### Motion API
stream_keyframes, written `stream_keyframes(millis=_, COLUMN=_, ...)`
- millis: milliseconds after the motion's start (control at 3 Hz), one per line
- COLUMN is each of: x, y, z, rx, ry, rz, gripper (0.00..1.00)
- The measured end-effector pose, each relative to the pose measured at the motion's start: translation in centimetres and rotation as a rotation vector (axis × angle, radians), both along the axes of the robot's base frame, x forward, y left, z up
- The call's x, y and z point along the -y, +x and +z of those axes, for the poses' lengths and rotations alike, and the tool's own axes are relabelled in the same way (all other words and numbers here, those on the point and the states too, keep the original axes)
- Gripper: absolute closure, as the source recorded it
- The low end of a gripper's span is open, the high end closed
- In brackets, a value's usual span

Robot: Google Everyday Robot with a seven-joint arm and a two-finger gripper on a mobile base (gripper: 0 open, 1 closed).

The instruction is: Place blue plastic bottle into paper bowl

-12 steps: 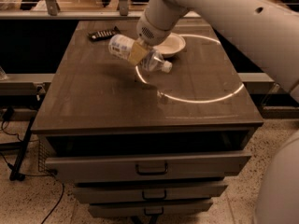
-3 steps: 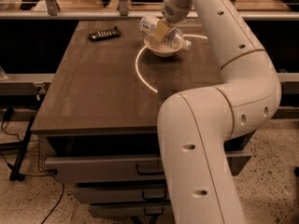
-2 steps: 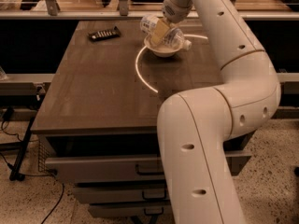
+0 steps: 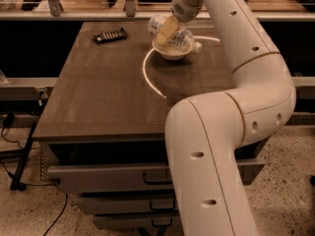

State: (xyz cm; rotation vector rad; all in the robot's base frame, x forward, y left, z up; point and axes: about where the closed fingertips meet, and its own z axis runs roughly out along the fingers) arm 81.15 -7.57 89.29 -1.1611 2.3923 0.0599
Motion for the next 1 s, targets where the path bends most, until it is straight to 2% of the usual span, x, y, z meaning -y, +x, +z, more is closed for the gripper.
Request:
stream_keyframes(millis=333, x=1.2, y=-1.1, z=3.2, rx=0.052, ry=0.1, rz=0.028, gripper=0.0)
stream_keyframes(millis=667, x=5.1, y=-4.6, z=10.3, rx=0.181, ry=0.308, rz=0.07, gripper=0.0)
stream_keyframes(millis=1000, x=9.3, y=-11.8, z=21.0, rx=0.415, ry=0.474, rz=0.101, gripper=0.0)
